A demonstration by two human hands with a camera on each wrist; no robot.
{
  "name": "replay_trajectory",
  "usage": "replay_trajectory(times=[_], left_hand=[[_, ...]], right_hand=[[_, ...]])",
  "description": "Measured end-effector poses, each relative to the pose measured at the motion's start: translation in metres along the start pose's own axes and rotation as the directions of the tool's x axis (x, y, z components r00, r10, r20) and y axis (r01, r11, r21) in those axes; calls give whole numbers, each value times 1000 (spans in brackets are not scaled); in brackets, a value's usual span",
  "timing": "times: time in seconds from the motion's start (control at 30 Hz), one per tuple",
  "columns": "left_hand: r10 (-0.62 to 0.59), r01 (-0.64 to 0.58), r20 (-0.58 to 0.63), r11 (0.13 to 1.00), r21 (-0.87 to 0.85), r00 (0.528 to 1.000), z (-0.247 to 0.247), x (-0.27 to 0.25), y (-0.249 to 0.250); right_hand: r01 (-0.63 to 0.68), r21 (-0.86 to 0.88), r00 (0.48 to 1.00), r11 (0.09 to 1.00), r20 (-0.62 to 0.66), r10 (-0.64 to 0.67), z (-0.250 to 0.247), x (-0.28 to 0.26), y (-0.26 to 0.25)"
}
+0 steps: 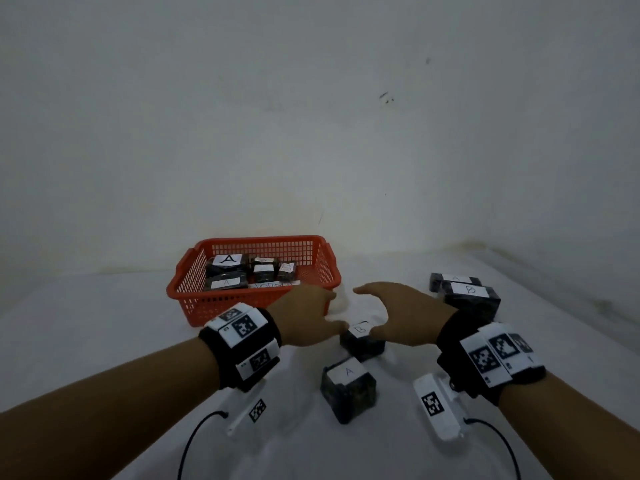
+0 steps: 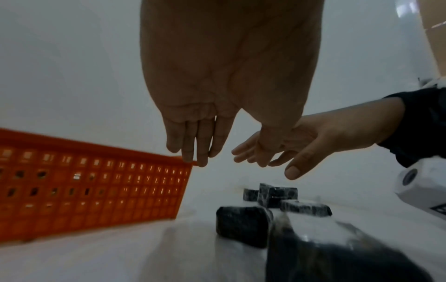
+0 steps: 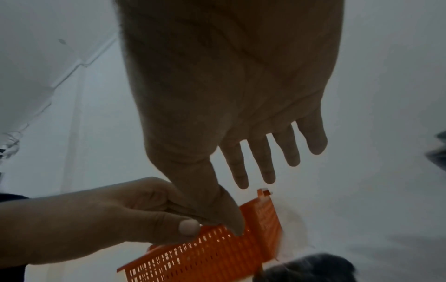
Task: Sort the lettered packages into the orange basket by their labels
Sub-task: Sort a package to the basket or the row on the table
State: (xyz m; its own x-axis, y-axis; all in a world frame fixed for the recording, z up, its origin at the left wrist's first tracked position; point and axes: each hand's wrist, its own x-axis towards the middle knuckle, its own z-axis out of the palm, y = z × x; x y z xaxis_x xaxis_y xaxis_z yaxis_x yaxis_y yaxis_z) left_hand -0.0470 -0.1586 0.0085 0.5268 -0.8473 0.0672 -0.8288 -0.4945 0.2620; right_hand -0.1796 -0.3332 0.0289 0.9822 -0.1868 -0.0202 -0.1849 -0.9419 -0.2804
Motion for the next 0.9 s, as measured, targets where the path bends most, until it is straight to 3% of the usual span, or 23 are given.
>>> replay_trajectory(times=[0.23,0.5,0.67,0.9], left_hand=[[-101,92,148,994,62,984,29,22,23],[-111,119,221,993,-21,969,38,47,32],[-98,103,213,995,-12,972,32,46,33],[-57,98,144,950,-297,988,9,34,22]], right_hand=[[-105,-72,982,992,151,115,24,11,23],[-122,-90,973,988,187,137,28,33,30],[-136,-1,977,991,163,135,27,32,33],[-103,322,995,941,48,93,18,17,40]])
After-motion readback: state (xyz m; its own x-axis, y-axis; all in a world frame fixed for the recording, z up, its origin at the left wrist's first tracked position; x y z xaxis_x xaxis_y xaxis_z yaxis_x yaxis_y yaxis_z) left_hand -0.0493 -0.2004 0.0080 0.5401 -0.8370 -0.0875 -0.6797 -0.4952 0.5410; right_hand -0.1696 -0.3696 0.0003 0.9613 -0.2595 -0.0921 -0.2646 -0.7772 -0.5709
